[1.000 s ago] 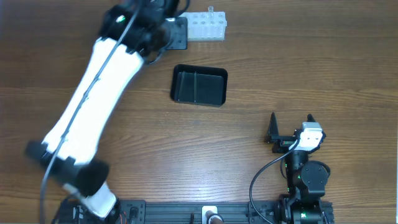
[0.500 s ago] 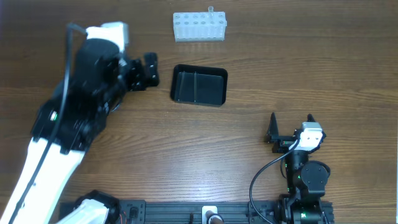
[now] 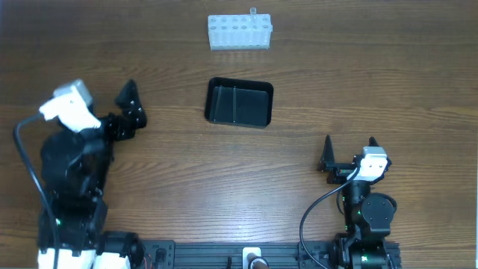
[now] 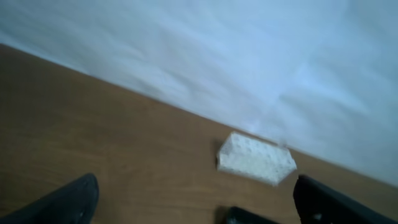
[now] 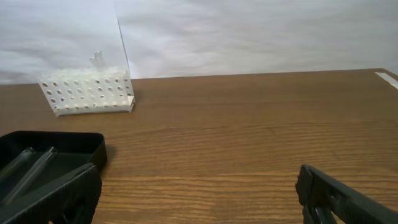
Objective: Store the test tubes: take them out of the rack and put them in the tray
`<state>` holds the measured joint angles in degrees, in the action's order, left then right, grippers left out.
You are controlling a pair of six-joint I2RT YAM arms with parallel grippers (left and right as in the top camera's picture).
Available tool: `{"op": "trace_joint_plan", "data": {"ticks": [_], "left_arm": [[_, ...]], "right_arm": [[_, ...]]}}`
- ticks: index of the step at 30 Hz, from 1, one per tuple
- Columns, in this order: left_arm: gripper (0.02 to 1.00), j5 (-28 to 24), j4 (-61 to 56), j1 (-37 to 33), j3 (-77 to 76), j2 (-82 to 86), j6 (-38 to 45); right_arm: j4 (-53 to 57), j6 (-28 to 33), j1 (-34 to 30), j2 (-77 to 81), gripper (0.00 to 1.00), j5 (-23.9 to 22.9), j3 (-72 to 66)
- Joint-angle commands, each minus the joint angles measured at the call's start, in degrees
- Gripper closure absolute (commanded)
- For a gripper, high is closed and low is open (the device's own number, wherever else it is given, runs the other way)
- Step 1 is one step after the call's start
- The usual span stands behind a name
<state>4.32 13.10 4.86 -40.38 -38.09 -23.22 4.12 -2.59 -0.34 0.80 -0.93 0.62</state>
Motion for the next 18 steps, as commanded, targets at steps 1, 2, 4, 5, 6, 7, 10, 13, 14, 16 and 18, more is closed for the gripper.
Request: {"op": "trace_joint_plan", "data": {"ticks": [1,2,4,5,6,7,10,13,14,16,18], "left_arm": [[0.020,-4.02,-9.99,-4.20,9.29,6.80,0.44],[0.020,-4.76,-13.66,-5.03,11.69,8.37,0.44],[0.020,-5.42,-20.11,-6.34,16.15,11.26,0.42],[0.020,-5.40,-23.37,-6.91,18.58,12.87,0.42],[0.020,-5.38,-28.68,-7.93,23.08,16.13,0.44],[0.020,-5.35,-30.51,-8.37,24.85,17.49,0.44],[0.020,-5.35,-35.04,-10.05,30.42,22.16,0.42],[0.020,-5.33,-35.89,-10.91,34.03,26.16,0.44],[0.020,-5.33,-35.89,-11.08,35.04,27.30,0.44],[0.020,-5.29,-35.87,-11.21,37.03,29.38,0.44],[0.020,-5.14,-35.87,-11.21,38.91,31.19,0.44]], "right_arm": [[0.17,0.04,-0.33,-0.52,0.009,0.46,-0.31],[0.17,0.04,-0.33,-0.52,0.009,0.46,-0.31],[0.17,0.04,-0.33,-0.52,0.009,0.48,-0.31],[0.17,0.04,-0.33,-0.52,0.007,0.46,-0.31],[0.17,0.04,-0.33,-0.52,0.009,0.46,-0.31],[0.17,0.04,-0.33,-0.52,0.009,0.46,-0.31],[0.17,0.04,-0.33,-0.52,0.009,0.46,-0.31],[0.17,0.04,-0.33,-0.52,0.009,0.46,-0.31],[0.17,0.04,-0.33,-0.52,0.009,0.46,-0.31],[0.17,0.04,-0.33,-0.52,0.007,0.46,-0.31],[0.17,0.04,-0.33,-0.52,0.009,0.46,-0.31]]}}
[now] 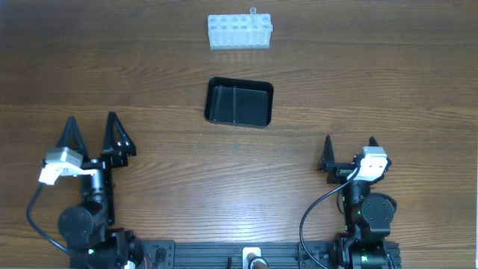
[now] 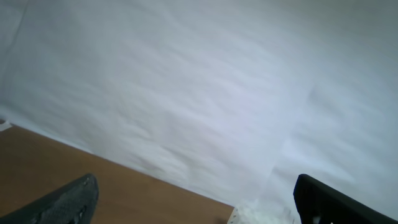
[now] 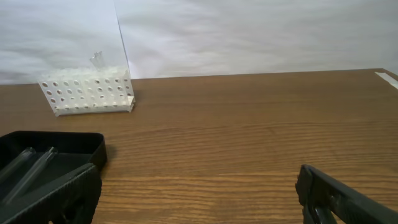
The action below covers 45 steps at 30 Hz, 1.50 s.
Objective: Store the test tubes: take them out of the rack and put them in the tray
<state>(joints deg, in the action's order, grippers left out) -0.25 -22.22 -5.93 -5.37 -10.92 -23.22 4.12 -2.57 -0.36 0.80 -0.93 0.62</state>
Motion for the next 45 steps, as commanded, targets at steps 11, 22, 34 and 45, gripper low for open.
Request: {"op": "trace_joint_plan", "data": {"ticks": [11,22,34,45], "left_arm": [[0.023,4.52,14.32,-0.28,5.03,10.75,0.48],[0.020,3.04,26.34,3.96,5.03,10.75,7.50],[0.020,2.67,26.38,2.60,5.03,10.75,13.27],[0.020,2.23,26.34,2.71,5.03,10.75,13.84]], "right_arm": [[0.17,0.02,-0.31,-0.52,0.009,0.46,-0.31],[0.17,0.02,-0.31,-0.52,0.009,0.46,-0.31],[0.17,0.02,-0.31,-0.52,0.007,0.46,-0.31],[0.17,0.02,-0.31,-0.52,0.009,0.46,-0.31]]}}
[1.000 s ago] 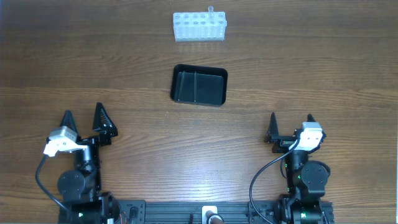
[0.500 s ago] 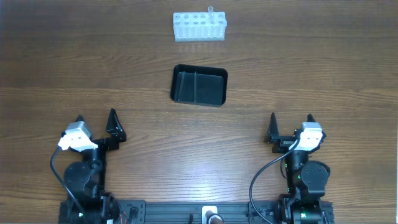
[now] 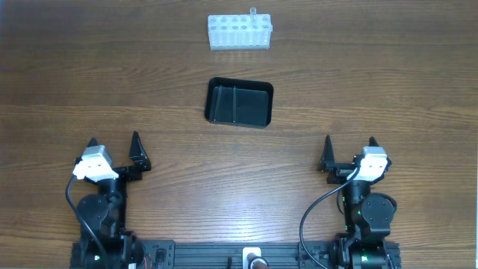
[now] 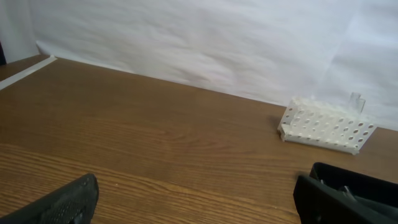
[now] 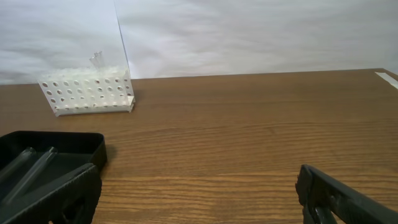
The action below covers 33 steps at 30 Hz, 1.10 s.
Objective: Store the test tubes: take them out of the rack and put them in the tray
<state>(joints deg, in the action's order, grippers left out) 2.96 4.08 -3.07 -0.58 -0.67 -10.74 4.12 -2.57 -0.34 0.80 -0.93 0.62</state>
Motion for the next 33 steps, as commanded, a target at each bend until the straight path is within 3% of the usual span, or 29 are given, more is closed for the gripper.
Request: {"op": "trace_joint_plan", "data": {"ticks": [1,33], "left_arm": [[0.020,-0.98,0.04,-0.15,0.24,0.48,1.36],[0.020,-0.98,0.04,-0.15,0.24,0.35,1.36]], "right_arm": [[0.17,0.02,-0.33,-0.52,0.009,0.46,-0.31],[0.15,0.44,-0.35,-0.52,0.009,-0.48,-0.31]]}}
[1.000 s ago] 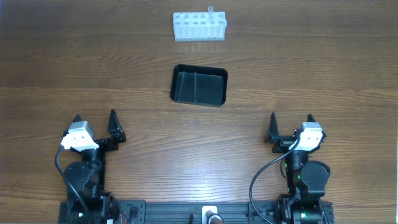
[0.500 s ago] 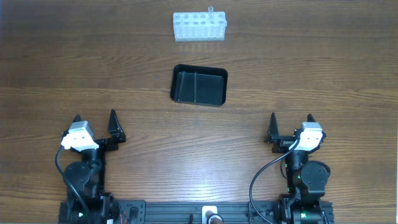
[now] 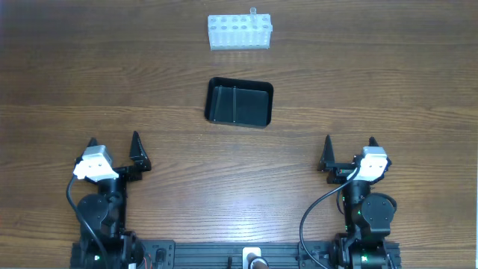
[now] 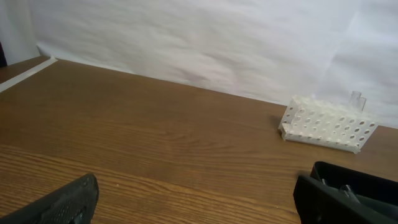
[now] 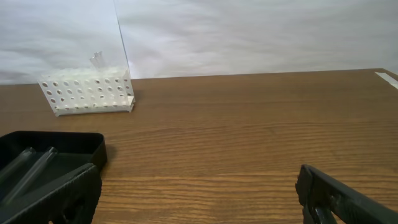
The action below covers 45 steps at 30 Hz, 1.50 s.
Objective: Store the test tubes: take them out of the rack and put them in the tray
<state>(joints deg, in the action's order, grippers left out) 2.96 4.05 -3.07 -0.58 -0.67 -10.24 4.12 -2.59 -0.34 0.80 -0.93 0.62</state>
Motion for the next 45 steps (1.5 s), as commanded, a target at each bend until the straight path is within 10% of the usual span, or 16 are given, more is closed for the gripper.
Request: {"op": "trace_joint_plan", "data": {"ticks": [1,7,19,31,45], "left_arm": [[0.020,-0.98,0.07,-0.15,0.24,0.35,0.85],[0.020,-0.98,0.07,-0.15,0.24,0.35,0.85],[0.023,-0.98,0.07,-0.15,0.24,0.35,0.85],[0.020,-0.98,0.07,-0.15,0.24,0.35,0.85],[0.020,-0.98,0.07,-0.15,0.24,0.35,0.85]], "right_arm": [[0.13,2.05,-0.35,-0.50,0.009,-0.94,-0.31],[2.47,5.05,-0.33,-0.44,0.009,0.74,2.10],[20.63,5.01,-0.33,2.95,0.009,-14.25,22.21],[39.58,5.16,-0.26,34.38,0.009,-14.93,53.83],[23.08,5.22,8.46,59.43,0.007,-12.85,72.61]]}}
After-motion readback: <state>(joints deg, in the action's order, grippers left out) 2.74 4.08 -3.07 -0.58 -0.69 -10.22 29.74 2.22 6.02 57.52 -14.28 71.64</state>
